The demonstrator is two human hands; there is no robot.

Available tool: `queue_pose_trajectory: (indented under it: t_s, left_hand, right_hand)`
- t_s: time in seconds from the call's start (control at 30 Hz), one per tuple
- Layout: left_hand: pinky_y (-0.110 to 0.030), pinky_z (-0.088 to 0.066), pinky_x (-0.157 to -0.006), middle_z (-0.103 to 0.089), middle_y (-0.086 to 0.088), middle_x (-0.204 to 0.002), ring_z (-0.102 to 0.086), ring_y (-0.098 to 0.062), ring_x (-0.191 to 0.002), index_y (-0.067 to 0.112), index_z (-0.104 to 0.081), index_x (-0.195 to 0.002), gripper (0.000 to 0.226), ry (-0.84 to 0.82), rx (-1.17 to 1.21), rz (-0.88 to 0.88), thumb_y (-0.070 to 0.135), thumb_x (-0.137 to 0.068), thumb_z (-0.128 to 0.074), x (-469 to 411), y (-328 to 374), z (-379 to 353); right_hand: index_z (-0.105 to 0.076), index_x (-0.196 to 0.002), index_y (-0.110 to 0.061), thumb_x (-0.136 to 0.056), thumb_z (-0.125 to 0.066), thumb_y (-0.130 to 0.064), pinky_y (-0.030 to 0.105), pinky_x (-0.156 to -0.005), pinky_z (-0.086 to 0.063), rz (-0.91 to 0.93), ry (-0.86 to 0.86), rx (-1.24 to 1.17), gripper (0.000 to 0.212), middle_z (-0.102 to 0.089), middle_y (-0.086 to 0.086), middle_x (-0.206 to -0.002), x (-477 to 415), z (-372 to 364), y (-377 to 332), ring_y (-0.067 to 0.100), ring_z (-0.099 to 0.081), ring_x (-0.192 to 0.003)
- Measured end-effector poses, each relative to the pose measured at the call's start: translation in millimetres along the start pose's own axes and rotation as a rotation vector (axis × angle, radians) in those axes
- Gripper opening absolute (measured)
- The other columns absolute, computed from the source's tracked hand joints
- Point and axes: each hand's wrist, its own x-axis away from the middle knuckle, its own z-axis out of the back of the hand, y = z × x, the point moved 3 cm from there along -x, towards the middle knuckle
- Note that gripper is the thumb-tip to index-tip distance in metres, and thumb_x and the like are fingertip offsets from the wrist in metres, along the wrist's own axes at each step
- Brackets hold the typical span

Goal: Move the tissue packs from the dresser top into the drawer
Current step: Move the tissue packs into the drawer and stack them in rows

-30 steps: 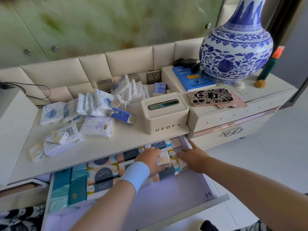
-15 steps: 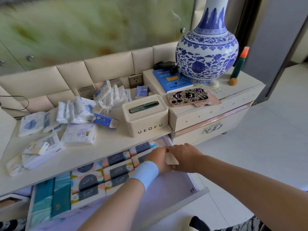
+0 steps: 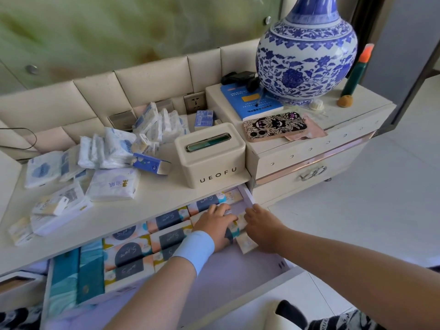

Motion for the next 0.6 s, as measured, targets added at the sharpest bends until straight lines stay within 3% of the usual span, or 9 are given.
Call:
queue_pose_trajectory:
  t_s: [0.13, 0.23, 0.37, 0.43, 0.5, 0.53, 0.6]
  left_hand:
    - [-0.041, -0.042, -0.102, -0.022, 0.0, -0.151, -0.027, -0.029, -0.133, 0.031, -0.048, -0.137, 0.061, 0.018, 0.024, 0.017, 0.024, -0.082, -0.07, 1, -2, 1]
    - [-0.039, -0.04, -0.104, -0.025, -0.001, -0.149, -0.028, -0.029, -0.133, 0.031, -0.046, -0.14, 0.062, 0.023, 0.012, 0.015, 0.025, -0.084, -0.07, 2, -3, 0]
    - [-0.037, -0.04, -0.105, -0.024, 0.001, -0.149, -0.027, -0.027, -0.134, 0.035, -0.042, -0.141, 0.063, 0.004, -0.014, 0.018, 0.023, -0.085, -0.067, 4, -3, 0]
    - [-0.037, -0.042, -0.103, -0.026, 0.001, -0.149, -0.027, -0.026, -0.134, 0.036, -0.044, -0.139, 0.061, 0.0, 0.013, 0.027, 0.022, -0.084, -0.066, 4, -3, 1]
    - [-0.038, -0.042, -0.102, -0.027, 0.0, -0.149, -0.027, -0.026, -0.134, 0.035, -0.046, -0.139, 0.061, -0.005, 0.039, 0.027, 0.019, -0.083, -0.065, 5, -2, 2]
    - [-0.038, -0.042, -0.102, -0.027, 0.0, -0.149, -0.027, -0.026, -0.135, 0.034, -0.046, -0.14, 0.063, -0.013, 0.046, 0.022, 0.018, -0.083, -0.066, 5, -2, 3]
    - [-0.038, -0.041, -0.103, -0.027, 0.0, -0.15, -0.026, -0.026, -0.136, 0.032, -0.045, -0.141, 0.064, -0.03, 0.046, 0.013, 0.017, -0.083, -0.067, 6, -2, 4]
  right_hand:
    - [-0.068, -0.117, -0.02, -0.093, -0.059, -0.038, 0.037, -0.09, -0.034, -0.026, -0.036, 0.107, 0.031, -0.059, 0.004, -0.115, -4, 4, 4, 0.027, -0.045, -0.11]
    - [-0.062, -0.123, -0.016, -0.093, -0.059, -0.028, 0.035, -0.083, -0.04, -0.146, -0.079, -0.034, 0.033, -0.052, 0.008, -0.122, -3, 17, 14, 0.027, -0.048, -0.113]
    - [-0.056, -0.118, -0.012, -0.093, -0.052, -0.017, 0.031, -0.068, -0.047, -0.499, -0.199, -0.726, 0.025, -0.06, 0.009, -0.116, 9, 31, 27, 0.026, -0.063, -0.098]
    - [-0.059, -0.107, -0.006, -0.096, -0.049, -0.014, 0.029, -0.06, -0.049, -0.584, -0.385, -1.088, 0.017, -0.068, 0.009, -0.1, 16, 27, 18, 0.022, -0.067, -0.082]
    - [-0.057, -0.095, -0.001, -0.1, -0.047, -0.015, 0.026, -0.055, -0.054, -0.781, -0.547, -1.613, 0.018, -0.068, 0.012, -0.079, 22, 21, 0, 0.019, -0.065, -0.059]
    - [-0.056, -0.099, 0.003, -0.101, -0.047, -0.018, 0.026, -0.064, -0.058, -0.879, -0.621, -1.826, 0.023, -0.067, 0.015, -0.078, 23, 17, -11, 0.021, -0.066, -0.061]
    - [-0.049, -0.126, 0.008, -0.101, -0.05, -0.022, 0.037, -0.087, -0.058, -0.997, -0.682, -2.135, 0.039, -0.066, 0.023, -0.098, 26, 11, -27, 0.031, -0.069, -0.082]
